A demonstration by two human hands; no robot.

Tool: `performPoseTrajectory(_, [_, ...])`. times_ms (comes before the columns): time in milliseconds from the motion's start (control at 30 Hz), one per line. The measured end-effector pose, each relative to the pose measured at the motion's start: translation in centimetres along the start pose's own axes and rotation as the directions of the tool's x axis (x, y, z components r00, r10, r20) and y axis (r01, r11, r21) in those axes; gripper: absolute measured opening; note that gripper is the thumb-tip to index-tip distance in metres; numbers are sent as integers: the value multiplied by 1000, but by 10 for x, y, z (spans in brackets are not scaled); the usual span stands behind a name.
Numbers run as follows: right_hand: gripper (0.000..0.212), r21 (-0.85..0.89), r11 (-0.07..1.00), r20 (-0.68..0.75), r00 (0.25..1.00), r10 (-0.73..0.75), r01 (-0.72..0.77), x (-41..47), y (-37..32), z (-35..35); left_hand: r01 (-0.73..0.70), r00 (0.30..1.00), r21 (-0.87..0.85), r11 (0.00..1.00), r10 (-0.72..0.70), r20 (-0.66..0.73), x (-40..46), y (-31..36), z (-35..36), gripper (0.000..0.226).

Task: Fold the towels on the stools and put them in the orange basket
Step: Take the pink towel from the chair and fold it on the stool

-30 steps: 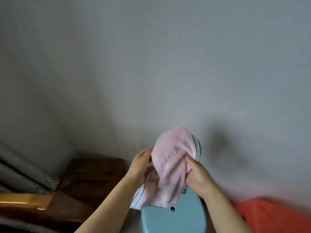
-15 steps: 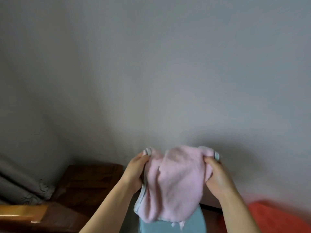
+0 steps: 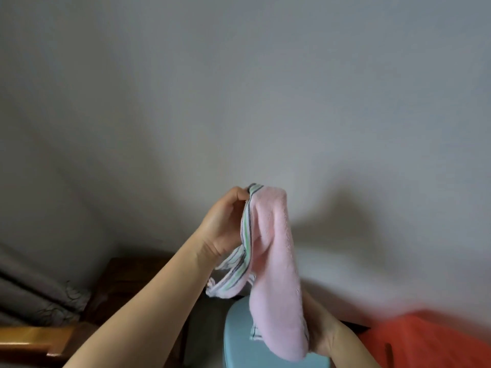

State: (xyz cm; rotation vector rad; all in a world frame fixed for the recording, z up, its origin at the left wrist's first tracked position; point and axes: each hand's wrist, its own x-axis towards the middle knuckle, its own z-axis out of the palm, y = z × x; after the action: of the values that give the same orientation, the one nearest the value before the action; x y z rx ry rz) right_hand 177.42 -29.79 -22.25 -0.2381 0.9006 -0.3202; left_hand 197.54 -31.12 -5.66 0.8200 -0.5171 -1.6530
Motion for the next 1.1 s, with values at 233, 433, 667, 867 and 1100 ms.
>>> performPoseTrajectory(233, [60, 96, 974, -51, 979, -199, 203, 31, -23, 23, 81, 997, 18, 997, -81, 18, 2, 18, -12, 27])
performPoseTrajectory(433, [39, 4, 910, -127, 903, -411, 415, 35, -72, 39, 383, 888, 100, 918, -336, -314, -5, 5, -62, 40])
performPoseTrajectory(667, [19, -103, 818, -2, 823, -569, 565, -6, -117, 44, 358, 857, 103, 928, -282, -431, -19, -11, -86, 27])
performPoseTrajectory(867, [29, -231, 780, -34, 797, -603, 581, -25, -136, 40, 107, 871, -99, 989, -141, -470, -9, -1, -91, 26])
performPoseTrajectory(1100, [14, -427, 661, -27, 722, -691, 617, -53, -164, 31, -28, 866, -23, 999, 13, -500, -5, 6, -105, 28])
